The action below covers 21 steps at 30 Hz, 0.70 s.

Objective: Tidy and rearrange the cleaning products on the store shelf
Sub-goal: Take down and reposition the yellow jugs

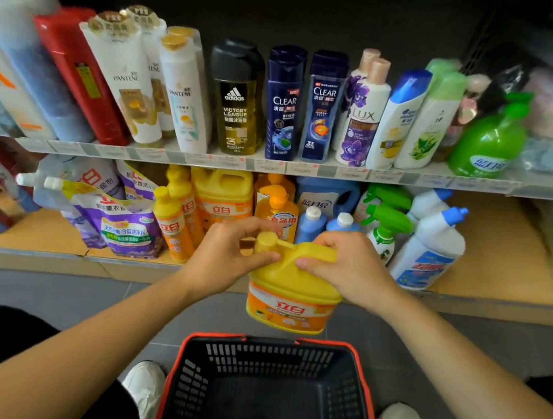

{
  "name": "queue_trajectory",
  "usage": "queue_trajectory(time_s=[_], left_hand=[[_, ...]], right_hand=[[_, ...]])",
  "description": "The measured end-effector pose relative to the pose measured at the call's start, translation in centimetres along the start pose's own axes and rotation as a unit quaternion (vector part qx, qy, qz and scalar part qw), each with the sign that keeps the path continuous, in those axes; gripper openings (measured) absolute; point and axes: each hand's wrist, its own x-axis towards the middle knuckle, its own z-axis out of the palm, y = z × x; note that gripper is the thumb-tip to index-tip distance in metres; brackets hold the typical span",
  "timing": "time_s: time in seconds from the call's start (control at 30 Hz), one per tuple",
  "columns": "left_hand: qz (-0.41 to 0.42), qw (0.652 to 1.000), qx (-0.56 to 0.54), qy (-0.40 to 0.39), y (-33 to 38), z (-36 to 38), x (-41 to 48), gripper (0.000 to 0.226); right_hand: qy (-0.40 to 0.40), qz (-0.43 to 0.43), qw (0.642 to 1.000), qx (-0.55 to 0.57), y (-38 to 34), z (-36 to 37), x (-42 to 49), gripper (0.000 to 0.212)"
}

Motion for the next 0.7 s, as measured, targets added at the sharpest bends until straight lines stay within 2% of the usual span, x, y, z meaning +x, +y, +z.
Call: queue_trajectory(time_s=[0.13,0.27,0.4,0.47,0.57,0.7], left_hand=[[0.015,0.997,0.058,0.048,-1.1,2.5,-0.5,0.045],[0.004,0.999,0.011,0.049,-1.5,4.0,-0.5,0.040],[-0.048,0.995,-0.081,-0.022,-1.3,3.5,0.5,0.033],[-0.080,0.983,-0.146,-0.075,-1.0,2.7,1.1,0.032],[-0.108,0.957,-0.223,-0.152,-0.8,1.4,1.6,0.031],[-0.114,0.937,-0.286,-0.161,-0.8,1.0,1.4,0.032]], right_hand=[[0.016,0.009,1.000,-0.009,0.3,-0.3,-0.4,0.036],[0.041,0.006,0.999,-0.014,0.9,0.5,-0.8,0.037],[0.004,0.026,0.999,0.035,1.7,-0.2,-0.4,0.036],[-0.032,0.045,0.992,0.115,2.3,-1.0,0.1,0.025],[-0.073,0.055,0.981,0.171,2.9,-1.7,0.7,0.025],[-0.081,0.045,0.976,0.198,2.7,-1.9,1.2,0.024]])
